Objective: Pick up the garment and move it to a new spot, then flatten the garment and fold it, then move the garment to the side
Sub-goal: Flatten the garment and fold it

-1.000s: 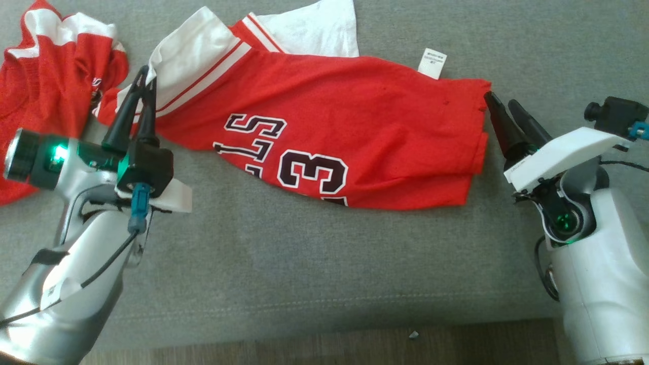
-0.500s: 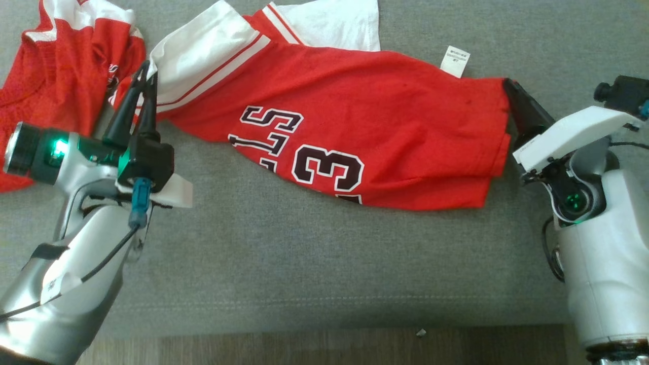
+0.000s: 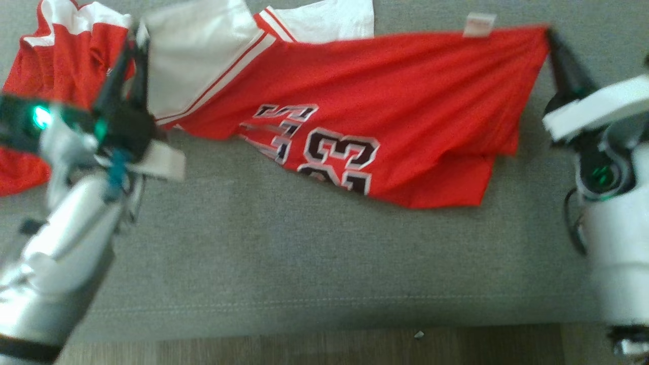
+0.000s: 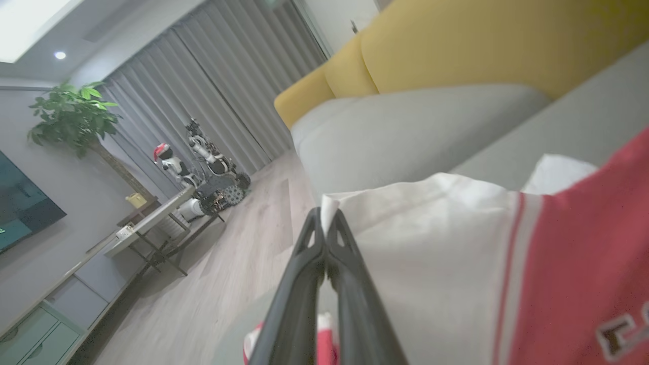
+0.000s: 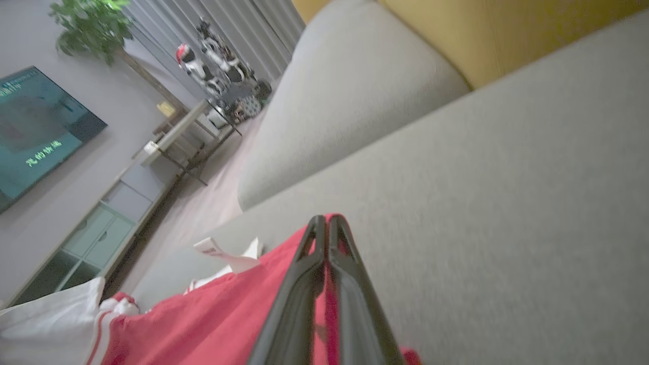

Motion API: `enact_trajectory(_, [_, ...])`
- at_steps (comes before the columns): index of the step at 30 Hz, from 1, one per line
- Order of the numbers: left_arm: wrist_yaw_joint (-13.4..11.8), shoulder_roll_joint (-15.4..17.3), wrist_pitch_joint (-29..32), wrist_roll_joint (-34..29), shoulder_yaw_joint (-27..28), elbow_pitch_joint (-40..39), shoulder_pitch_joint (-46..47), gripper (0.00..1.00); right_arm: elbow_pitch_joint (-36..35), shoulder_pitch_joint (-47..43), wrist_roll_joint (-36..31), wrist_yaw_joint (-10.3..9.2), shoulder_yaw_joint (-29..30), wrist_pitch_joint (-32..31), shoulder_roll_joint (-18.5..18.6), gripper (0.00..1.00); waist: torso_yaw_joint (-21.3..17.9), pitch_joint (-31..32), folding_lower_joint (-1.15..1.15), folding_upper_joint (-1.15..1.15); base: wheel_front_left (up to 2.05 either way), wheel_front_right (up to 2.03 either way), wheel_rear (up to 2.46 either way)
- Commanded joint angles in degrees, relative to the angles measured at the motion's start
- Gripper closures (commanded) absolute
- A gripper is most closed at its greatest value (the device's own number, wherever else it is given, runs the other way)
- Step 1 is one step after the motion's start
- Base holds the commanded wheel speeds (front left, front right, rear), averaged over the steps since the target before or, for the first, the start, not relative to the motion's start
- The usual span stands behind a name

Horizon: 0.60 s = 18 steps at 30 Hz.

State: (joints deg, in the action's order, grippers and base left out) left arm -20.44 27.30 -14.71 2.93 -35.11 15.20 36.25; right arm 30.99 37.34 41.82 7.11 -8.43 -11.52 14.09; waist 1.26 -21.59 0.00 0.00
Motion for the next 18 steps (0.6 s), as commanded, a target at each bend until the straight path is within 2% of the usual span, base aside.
enact_trajectory(1, [0.94, 2.84, -0.29, 1.61, 4.54, -2.8, 5.04, 1.0, -3.33, 3.39, 0.7, 0.37, -0.35, 1.47, 1.15, 1.0, -0.21, 0.17, 0.0, 0.0, 0.0, 0.0, 0.0])
enact_trajectory(6, [8.21, 2.93, -0.29, 7.91, 10.05, -2.84, 14.44, 1.0, -4.38, 11.83, -1.04, 0.37, 1.19, 2.75, 3.54, 1.0, -1.14, -0.98, 0.0, 0.0, 0.0, 0.0, 0.0])
enact_trajectory(10, [13.91, 2.64, -0.28, 9.81, 11.58, 2.6, 26.77, 1.0, -3.09, 22.9, -4.31, 0.37, 1.41, 1.71, 4.22, 1.0, -2.56, -3.9, 0.0, 0.0, 0.0, 0.0, 0.0])
enact_trajectory(11, [13.91, 2.64, -0.28, 9.81, 11.58, 2.6, 26.77, 1.0, -3.09, 22.9, -4.31, 0.37, 1.41, 1.71, 4.22, 1.0, -2.56, -3.9, 0.0, 0.0, 0.0, 0.0, 0.0])
enact_trajectory(14, [15.92, 1.91, -0.26, 9.35, 12.16, 8.02, 37.66, 1.0, -1.13, 32.14, -7.48, 0.37, 1.8, 2.93, 3.85, 1.0, -3.91, -6.61, 0.0, 0.0, 0.0, 0.0, 0.0])
enact_trajectory(18, [16.4, 0.62, -0.28, 6.37, 12.93, 10.9, 51.0, 1.0, 2.46, 42.66, -11.42, 0.37, 2.16, 7.52, 2.8, 1.0, -5.72, -9.44, 0.0, 0.0, 0.0, 0.0, 0.0])
